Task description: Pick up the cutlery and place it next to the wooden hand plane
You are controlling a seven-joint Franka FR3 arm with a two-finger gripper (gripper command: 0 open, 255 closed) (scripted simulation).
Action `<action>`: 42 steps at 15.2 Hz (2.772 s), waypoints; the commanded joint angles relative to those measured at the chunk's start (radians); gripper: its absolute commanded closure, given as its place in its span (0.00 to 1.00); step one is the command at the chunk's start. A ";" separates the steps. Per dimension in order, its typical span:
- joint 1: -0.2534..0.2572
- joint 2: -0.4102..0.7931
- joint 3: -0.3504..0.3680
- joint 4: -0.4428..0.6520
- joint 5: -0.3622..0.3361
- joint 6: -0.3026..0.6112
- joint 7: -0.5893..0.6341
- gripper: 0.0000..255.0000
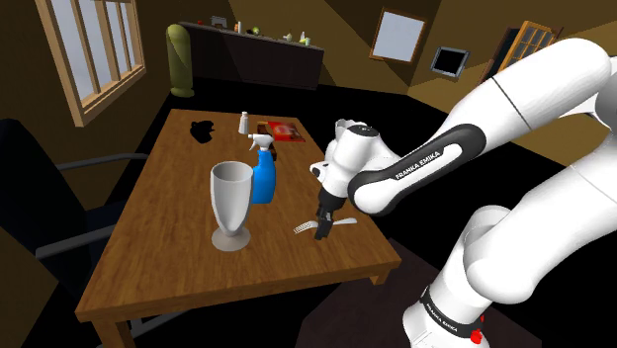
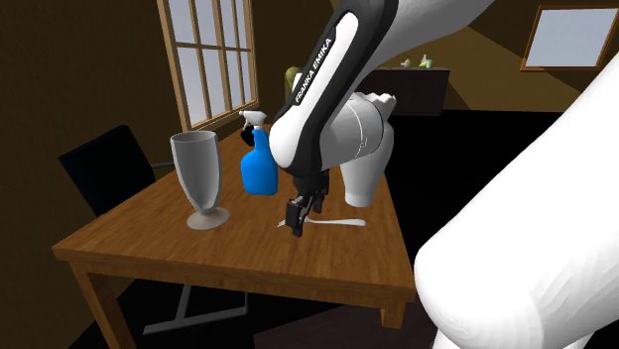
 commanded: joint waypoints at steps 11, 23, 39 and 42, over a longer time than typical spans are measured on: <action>0.000 0.000 0.000 0.001 0.000 0.000 0.000 1.00; 0.011 -0.139 -0.011 0.051 0.014 -0.189 -0.015 1.00; 0.017 -0.276 -0.021 0.185 0.020 -0.461 -0.027 1.00; 0.017 -0.291 -0.022 0.216 0.020 -0.507 -0.029 1.00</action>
